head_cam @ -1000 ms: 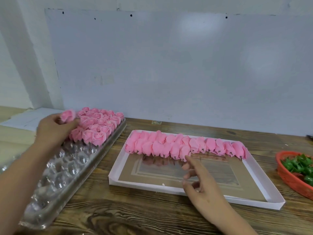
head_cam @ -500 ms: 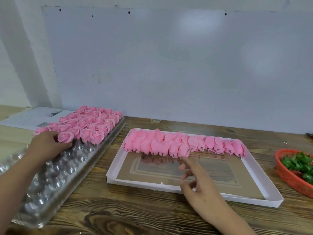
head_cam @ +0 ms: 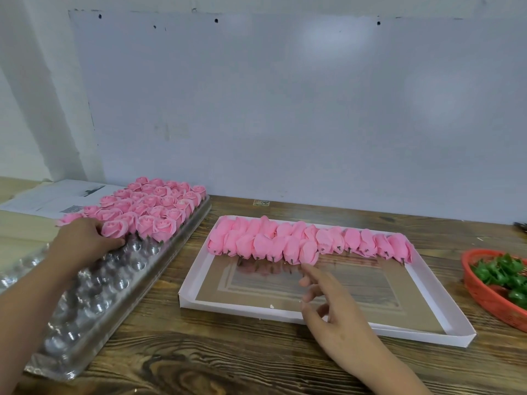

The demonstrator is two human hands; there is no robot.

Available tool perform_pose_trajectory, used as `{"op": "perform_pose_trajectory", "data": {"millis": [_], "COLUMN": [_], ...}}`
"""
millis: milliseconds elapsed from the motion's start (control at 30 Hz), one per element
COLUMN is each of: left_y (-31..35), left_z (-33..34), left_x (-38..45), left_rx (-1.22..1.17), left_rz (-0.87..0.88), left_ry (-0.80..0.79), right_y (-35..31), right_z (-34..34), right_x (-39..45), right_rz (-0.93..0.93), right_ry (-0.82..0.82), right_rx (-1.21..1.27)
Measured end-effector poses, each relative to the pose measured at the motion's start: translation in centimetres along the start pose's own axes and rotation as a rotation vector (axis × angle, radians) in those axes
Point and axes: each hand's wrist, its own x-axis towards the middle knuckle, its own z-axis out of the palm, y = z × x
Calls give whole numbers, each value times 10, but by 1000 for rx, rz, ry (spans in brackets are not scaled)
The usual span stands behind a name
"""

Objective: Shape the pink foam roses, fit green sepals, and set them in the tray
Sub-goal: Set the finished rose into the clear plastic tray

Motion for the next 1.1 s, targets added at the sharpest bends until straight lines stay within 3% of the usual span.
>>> {"op": "perform_pose_trajectory", "data": {"millis": [467,900,1100], "left_y": [1,9,3], "left_z": [0,-1,-2], "left_x": [0,-7,-2], "left_rx": [96,51,63], "left_rz": [12,98,67], "left_ry": [-77,41,26], "right_y": [0,5,5], "right_z": [-1,0,-1], "right_x": [0,0,0], "right_rz": [17,-1,1], "right_ry": [11,2,4], "right_rx": [3,-3,-14]}}
